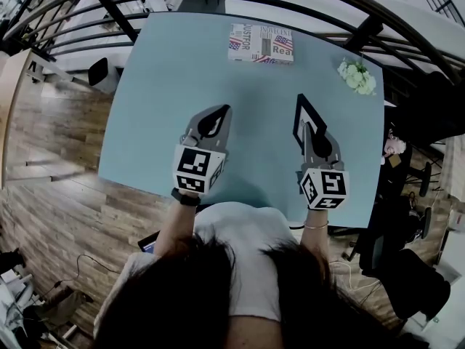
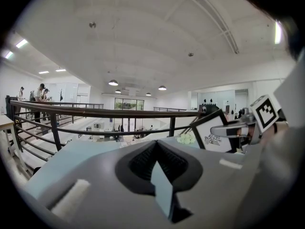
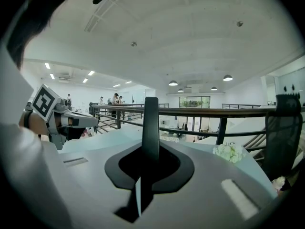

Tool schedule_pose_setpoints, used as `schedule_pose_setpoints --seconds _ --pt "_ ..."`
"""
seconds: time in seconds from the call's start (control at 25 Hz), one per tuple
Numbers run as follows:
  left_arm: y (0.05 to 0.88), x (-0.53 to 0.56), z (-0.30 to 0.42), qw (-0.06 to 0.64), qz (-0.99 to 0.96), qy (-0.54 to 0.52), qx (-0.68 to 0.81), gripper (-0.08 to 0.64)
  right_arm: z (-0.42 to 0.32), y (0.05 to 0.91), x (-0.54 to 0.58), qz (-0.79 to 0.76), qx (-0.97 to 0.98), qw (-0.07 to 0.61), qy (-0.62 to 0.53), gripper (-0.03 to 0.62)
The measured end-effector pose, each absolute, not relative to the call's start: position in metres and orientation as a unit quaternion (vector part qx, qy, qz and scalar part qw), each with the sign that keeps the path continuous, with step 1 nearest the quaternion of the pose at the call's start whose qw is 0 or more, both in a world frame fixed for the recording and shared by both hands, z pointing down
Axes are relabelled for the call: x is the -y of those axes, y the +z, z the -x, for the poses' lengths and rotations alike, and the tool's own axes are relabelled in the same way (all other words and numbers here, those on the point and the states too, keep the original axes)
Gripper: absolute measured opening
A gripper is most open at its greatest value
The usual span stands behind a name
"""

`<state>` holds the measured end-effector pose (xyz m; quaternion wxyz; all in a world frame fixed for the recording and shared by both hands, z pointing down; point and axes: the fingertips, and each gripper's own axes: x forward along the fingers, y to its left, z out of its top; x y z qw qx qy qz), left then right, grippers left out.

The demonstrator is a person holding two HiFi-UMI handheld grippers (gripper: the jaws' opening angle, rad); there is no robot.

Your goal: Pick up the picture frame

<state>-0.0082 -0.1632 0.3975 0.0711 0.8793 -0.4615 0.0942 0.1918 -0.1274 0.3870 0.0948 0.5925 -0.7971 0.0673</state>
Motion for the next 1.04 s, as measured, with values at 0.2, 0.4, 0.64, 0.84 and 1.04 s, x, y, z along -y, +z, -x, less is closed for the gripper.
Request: schedule_pose_setpoints --seconds 0.2,0.4,0.64,0.84,1.04 --pt "0.3983 0.1625 0.0095 0.073 -0.878 0.094 0.463 0.057 -0.1898 0.3937 0.1256 -0.590 0.798 0.101 0.077 0.014" --pt "0.3986 0.1611 0.0113 0.075 -0.879 0.095 0.462 0.057 -0.1888 0.3940 0.1235 -0.591 0.797 0.100 0.081 0.014" --pt "0.4000 0.1605 0.0103 0.077 -0.880 0.096 0.459 0.057 -0.1911 0.3940 0.1219 -0.593 0.795 0.099 0.084 0.014" --pt "0.4026 0.1614 0.0107 0.079 -0.881 0.097 0.456 0.057 -0.1910 0.3953 0.1218 -0.592 0.795 0.102 0.085 0.014" --pt "0.4043 0.1601 0.0124 0.081 -0.882 0.096 0.455 0.057 -0.1903 0.3966 0.1201 -0.594 0.793 0.102 0.088 0.014"
